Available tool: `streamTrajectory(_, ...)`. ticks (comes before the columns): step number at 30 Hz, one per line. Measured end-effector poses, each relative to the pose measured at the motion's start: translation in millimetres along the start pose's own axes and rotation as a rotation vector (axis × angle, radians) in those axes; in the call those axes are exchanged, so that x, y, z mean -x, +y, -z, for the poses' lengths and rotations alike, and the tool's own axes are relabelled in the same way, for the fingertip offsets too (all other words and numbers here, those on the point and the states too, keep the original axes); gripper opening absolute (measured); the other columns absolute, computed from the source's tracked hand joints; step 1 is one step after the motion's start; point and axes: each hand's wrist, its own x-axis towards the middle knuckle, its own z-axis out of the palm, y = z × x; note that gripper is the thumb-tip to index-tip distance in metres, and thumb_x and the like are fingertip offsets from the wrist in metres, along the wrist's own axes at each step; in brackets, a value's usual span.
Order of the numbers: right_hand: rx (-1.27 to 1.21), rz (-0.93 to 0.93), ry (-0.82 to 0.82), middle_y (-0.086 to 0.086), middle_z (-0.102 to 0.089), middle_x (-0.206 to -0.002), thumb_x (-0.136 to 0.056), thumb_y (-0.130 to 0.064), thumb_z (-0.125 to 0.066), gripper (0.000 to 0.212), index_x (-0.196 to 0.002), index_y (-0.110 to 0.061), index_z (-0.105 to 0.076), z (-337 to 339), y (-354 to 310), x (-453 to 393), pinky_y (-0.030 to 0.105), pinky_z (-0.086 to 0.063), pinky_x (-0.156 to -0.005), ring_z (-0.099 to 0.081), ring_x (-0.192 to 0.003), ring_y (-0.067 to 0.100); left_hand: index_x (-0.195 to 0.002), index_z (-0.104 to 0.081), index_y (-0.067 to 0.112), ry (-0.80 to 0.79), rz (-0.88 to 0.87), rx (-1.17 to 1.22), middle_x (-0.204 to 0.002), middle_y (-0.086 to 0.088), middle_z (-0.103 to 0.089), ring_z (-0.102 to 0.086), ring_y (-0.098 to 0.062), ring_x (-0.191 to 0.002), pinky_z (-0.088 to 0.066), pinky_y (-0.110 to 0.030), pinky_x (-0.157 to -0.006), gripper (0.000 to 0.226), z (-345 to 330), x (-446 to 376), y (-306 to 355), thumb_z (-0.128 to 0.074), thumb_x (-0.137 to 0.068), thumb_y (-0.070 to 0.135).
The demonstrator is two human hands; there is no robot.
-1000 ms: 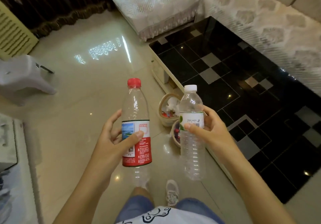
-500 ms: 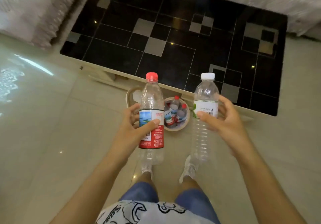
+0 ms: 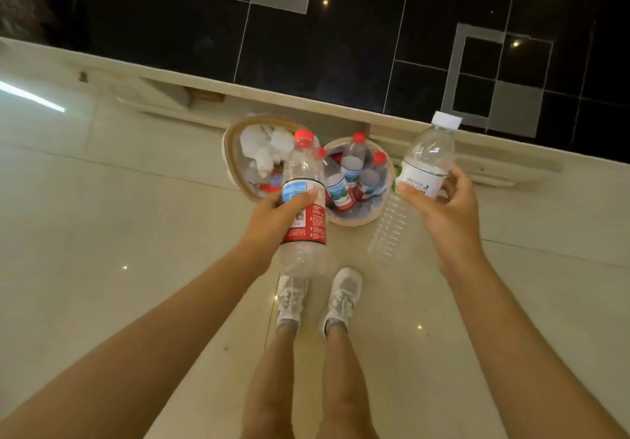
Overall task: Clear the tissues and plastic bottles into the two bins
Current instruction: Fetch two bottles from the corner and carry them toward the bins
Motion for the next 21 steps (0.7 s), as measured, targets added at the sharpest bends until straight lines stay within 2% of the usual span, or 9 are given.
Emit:
streamTrajectory(4, 0.047, 0.003, 0.031, -0.007, -0.059, -0.117, -0.073, -0.017, -0.081, 0.071, -0.133, -0.022, -0.043, -27, 59, -51, 0.011, -0.049, -0.062, -0.061, -0.095, 0.003, -0.107, -0.062, 0.015, 0.025, -0.060, -0.033, -0.083, -0.005, -0.070, -0.067, -0.010, -0.059, -0.052, -0.022, -0.051, 0.027, -18, -81, -25, -0.069, -0.082, 0.023)
streamTrajectory(6, 0.047, 0.016, 0.082, -0.005, -0.059, -0.121, -0.073, -0.014, -0.080, 0.073, -0.135, -0.022, -0.042, -37, 83, -74, 0.018, -0.052, -0.072, -0.062, -0.100, 0.006, -0.109, -0.061, 0.015, 0.007, -0.107, -0.045, -0.088, -0.004, -0.070, -0.069, -0.010, -0.064, -0.053, -0.022, -0.055, 0.030, -30, -110, -35, -0.071, -0.081, 0.021)
streamTrajectory(9, 0.060, 0.065, 0.130, -0.007, -0.058, -0.124, -0.072, -0.013, -0.080, 0.075, -0.136, -0.023, -0.041, -50, 108, -107, 0.032, -0.055, -0.085, -0.061, -0.105, 0.008, -0.104, -0.054, 0.026, 0.007, -0.205, -0.049, -0.097, 0.002, -0.067, -0.068, -0.011, -0.082, -0.056, -0.024, -0.067, 0.035, -51, -147, -49, -0.075, -0.078, 0.018)
streamTrajectory(11, 0.098, 0.117, 0.112, -0.007, -0.057, -0.124, -0.071, -0.012, -0.080, 0.075, -0.135, -0.020, -0.042, -59, 117, -123, 0.029, -0.053, -0.087, -0.060, -0.106, 0.010, -0.104, -0.048, 0.029, 0.005, -0.265, -0.045, -0.102, 0.007, -0.062, -0.064, -0.007, -0.091, -0.053, -0.021, -0.073, 0.045, -63, -165, -57, -0.077, -0.074, 0.012)
streamTrajectory(14, 0.195, 0.176, 0.057, -0.004, -0.055, -0.124, -0.072, -0.008, -0.079, 0.072, -0.132, -0.017, -0.041, -69, 133, -146, 0.025, -0.048, -0.091, -0.057, -0.108, 0.012, -0.116, -0.043, 0.019, 0.024, -0.313, -0.099, -0.106, 0.008, -0.056, -0.058, -0.004, -0.094, -0.048, -0.015, -0.070, 0.063, -75, -189, -72, -0.080, -0.067, 0.007)
streamTrajectory(17, 0.246, 0.156, 0.013, -0.002, -0.055, -0.121, -0.072, -0.008, -0.079, 0.071, -0.131, -0.016, -0.040, -76, 159, -167, 0.030, -0.047, -0.091, -0.056, -0.109, 0.017, -0.121, -0.039, 0.023, 0.030, -0.329, -0.177, -0.113, 0.007, -0.055, -0.057, -0.009, -0.102, -0.050, -0.021, -0.076, 0.079, -78, -217, -96, -0.084, -0.058, 0.009)
streamTrajectory(21, 0.285, 0.099, -0.072, 0.003, -0.056, -0.125, -0.071, -0.007, -0.081, 0.077, -0.134, -0.014, -0.038, -80, 191, -182, 0.030, -0.045, -0.090, -0.056, -0.112, 0.021, -0.118, -0.043, 0.019, 0.114, -0.309, -0.214, -0.114, 0.004, -0.056, -0.057, -0.010, -0.100, -0.045, -0.013, -0.071, 0.073, -85, -236, -119, -0.087, -0.060, 0.015)
